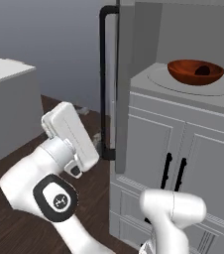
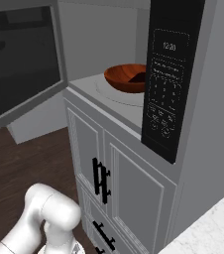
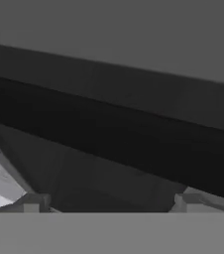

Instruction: Pick the avocado from the sink and place it in the bowl. Then pick the bowl and place it in the microwave. Then close the microwave door and press the start button.

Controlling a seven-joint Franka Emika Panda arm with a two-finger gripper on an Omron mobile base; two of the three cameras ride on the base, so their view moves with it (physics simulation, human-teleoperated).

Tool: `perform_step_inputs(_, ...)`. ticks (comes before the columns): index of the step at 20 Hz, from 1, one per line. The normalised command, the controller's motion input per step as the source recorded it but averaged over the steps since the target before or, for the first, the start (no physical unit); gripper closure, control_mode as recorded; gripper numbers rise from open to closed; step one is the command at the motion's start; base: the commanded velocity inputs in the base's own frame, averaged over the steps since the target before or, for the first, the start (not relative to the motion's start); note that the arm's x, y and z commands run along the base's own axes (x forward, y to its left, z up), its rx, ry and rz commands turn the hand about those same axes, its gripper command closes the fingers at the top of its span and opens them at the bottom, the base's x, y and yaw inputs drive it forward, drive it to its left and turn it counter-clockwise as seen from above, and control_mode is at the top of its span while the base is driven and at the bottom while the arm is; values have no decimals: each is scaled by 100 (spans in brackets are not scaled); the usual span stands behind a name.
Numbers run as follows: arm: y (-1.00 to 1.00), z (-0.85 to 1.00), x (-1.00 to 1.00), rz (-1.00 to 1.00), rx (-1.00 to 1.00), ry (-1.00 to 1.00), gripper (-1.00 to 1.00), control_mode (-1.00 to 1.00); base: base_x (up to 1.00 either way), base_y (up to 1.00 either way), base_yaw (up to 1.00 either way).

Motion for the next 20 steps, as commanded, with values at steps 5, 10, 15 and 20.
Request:
perform_step_inputs(5,-100,2,5,0,35,-23,-100,-100,0,0,0)
perform_step_inputs(10,-100,0,47,0,37,0,-100,-100,0,0,0)
perform_step_inputs(15,-100,0,40,0,34,-4,-100,-100,0,0,0)
perform_step_inputs(20,-100,0,7,0,32,-17,-100,-100,0,0,0)
